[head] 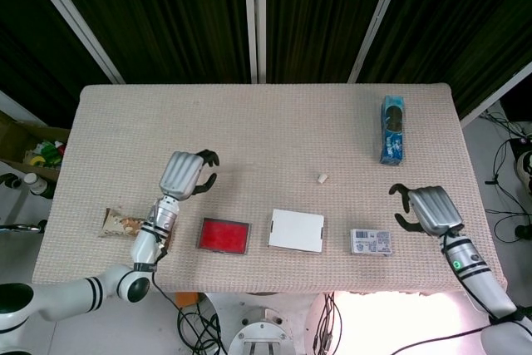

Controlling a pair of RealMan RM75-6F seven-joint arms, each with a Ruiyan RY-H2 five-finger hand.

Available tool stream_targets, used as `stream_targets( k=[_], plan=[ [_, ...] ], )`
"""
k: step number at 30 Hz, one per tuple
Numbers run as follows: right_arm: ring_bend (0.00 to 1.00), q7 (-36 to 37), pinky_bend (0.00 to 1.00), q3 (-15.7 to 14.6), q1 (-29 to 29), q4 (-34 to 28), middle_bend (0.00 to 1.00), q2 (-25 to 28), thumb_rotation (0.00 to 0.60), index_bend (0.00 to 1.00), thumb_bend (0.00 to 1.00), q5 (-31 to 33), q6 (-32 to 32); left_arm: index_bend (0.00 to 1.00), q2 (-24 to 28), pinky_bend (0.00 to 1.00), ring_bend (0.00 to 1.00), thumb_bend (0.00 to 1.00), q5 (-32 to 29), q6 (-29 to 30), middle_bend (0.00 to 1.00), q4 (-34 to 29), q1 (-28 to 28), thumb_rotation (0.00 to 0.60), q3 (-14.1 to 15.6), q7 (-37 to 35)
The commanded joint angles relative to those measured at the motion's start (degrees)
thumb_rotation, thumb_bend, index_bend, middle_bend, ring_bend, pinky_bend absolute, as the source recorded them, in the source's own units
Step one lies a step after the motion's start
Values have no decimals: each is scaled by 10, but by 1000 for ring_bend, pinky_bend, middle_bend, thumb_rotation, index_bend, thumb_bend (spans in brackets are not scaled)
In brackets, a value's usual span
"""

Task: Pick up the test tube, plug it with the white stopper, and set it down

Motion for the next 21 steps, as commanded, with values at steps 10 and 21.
stream_targets(
  k=[10,21],
  plan=[
    [1000,-111,1000,33,182,153,939,-142,600,305,793,251,-185,693,14,1000,761,642,4,6,683,-14,12,600,7,19],
    [1000,-95,1000,26,235,203,939,-198,600,304,904,289,-211,693,-2,1000,760,643,0,-7,683,7,6,600,4,27]
  ],
)
